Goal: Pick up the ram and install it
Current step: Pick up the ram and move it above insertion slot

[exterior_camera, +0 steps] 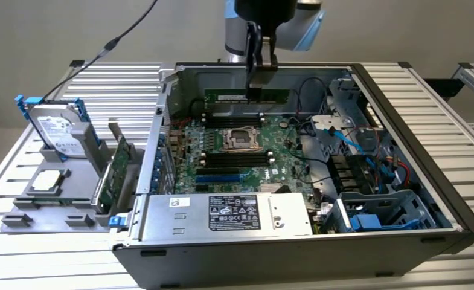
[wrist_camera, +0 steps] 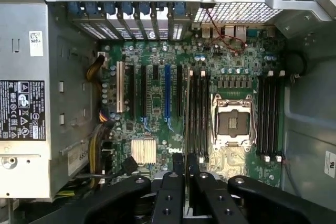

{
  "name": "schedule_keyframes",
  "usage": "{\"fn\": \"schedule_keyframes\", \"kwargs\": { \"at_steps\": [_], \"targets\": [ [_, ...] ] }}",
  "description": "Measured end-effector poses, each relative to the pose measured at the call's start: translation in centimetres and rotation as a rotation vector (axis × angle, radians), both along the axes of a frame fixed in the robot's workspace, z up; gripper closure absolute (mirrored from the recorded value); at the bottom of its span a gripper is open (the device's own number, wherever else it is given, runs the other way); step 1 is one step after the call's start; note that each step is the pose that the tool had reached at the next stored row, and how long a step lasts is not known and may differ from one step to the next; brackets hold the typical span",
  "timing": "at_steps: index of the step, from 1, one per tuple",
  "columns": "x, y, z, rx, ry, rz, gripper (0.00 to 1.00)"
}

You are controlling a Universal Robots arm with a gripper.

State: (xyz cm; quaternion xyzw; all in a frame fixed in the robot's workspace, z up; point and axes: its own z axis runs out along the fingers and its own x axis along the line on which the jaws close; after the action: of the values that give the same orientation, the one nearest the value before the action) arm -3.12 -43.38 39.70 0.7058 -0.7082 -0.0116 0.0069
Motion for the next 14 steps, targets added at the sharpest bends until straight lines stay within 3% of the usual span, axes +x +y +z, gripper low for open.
{"fn": "schedule_keyframes", "kwargs": {
  "at_steps": [10,11,14],
  "targets": [
    [0.2,3.55,-1.01,0.0042,-0.0052,0.000,0.86],
    [0.2,3.78,-1.07,0.0049,-0.0054,0.000,0.86],
    [0.2,3.85,-1.10,0.0054,-0.0054,0.000,0.86]
  ]
}}
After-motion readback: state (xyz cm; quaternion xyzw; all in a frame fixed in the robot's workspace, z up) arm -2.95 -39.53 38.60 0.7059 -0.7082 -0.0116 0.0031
